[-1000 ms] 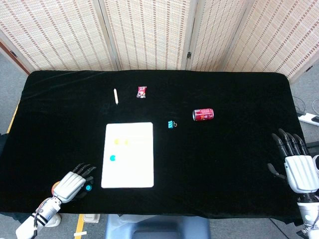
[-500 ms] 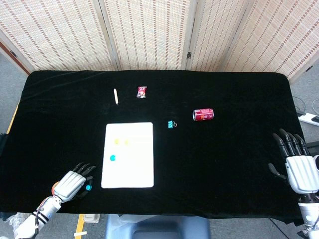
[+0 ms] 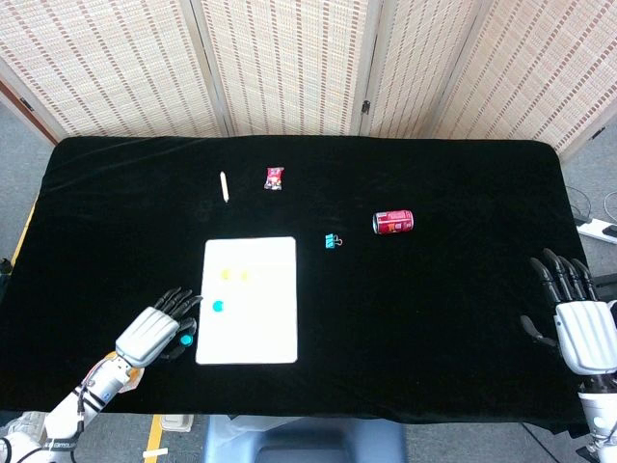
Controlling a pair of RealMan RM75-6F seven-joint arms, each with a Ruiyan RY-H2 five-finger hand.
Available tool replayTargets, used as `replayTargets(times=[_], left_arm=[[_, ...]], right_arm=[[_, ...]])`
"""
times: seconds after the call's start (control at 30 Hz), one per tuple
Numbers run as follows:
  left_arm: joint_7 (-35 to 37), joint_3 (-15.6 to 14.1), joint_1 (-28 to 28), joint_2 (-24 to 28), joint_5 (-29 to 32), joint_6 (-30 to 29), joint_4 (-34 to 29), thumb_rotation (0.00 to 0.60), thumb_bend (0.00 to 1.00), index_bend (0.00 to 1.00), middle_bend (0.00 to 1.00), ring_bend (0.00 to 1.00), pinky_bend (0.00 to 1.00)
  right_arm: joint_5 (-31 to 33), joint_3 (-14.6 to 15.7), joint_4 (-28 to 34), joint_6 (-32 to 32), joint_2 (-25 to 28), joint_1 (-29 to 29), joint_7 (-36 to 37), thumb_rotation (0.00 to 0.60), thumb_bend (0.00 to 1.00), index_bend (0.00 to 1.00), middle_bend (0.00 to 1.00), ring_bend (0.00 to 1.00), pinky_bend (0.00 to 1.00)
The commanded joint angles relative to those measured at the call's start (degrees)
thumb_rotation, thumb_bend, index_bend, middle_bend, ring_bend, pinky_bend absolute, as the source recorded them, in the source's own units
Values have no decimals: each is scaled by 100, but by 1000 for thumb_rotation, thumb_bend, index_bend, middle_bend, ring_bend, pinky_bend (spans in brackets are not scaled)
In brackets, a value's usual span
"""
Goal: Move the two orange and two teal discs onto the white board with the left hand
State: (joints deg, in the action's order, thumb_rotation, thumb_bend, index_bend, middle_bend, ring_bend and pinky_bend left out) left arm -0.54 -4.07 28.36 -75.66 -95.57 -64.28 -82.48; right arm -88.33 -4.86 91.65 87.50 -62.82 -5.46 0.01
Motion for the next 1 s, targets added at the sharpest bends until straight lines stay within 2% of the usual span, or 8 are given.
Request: replayTargets(times=[0.03,0.23,0.47,0.7,1.0], left_arm=[[4,283,312,-32,173,307,-145,600,397,506,120,0,0],[-231,702,844,-248,670,1035,-267,600,396,492,120,0,0],[-520,1032,1279,-650,1258,1590,-21,600,396,487,120,0,0],[-773,1101,1501,-928,1573,1825,176,600,396,486,120,0,0],[-973,1035,1622,-1116,1875,1999,360,600,396,481,120,0,0]], right_arm=[[12,0,-20,-4,-4,4,18,600,338,0,28,0,12],[65,-7,-68,6,-3,31,74,600,338,0,27,0,11],[139,-9,-127,4,8,72,134,600,338,0,27,0,11],[164,-12,-150,-2,18,87,159,600,338,0,27,0,12],[192,-16,-177,-27,16,92,179,600,338,0,27,0,11]])
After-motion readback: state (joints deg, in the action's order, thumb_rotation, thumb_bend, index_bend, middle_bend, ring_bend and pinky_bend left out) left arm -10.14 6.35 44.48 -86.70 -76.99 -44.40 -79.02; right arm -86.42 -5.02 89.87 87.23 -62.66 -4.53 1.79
